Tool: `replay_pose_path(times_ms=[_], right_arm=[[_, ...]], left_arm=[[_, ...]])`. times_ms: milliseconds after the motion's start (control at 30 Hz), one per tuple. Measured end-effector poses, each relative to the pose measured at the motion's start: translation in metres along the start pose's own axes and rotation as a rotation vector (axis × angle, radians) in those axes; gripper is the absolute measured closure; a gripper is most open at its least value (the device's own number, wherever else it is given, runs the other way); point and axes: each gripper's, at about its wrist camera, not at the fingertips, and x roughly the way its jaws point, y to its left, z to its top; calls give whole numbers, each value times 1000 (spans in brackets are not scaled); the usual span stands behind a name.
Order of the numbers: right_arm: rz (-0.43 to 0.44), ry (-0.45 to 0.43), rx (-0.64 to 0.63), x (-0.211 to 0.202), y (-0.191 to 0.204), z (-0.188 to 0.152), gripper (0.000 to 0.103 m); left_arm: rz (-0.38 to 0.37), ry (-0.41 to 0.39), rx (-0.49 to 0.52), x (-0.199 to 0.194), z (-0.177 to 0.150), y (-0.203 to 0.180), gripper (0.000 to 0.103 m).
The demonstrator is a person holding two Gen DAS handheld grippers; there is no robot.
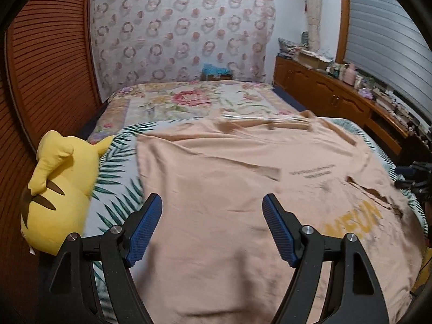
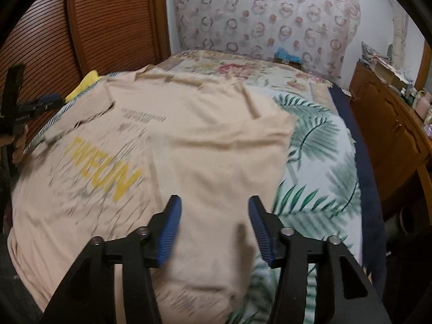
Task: Fold small clothes
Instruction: 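Grasp the peach shirt edge with the right gripper while the left gripper grasps beside it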
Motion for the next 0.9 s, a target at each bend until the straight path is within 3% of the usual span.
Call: replay_pose_path(times_ms=[233, 533, 700, 900], right_arm=[[-53, 5, 33, 36, -40, 37, 43], [-49, 54, 85, 94, -66, 69, 43], [-53, 47, 93, 103, -68, 78, 43], [-59, 19, 89, 104, -66, 70, 43]], left_arm=[[78, 55, -6, 35, 17, 37, 26], [78, 104, -14, 60, 24, 62, 26], [46, 110, -12, 69, 28, 68, 26], [76, 131, -21, 83, 33, 81, 26]])
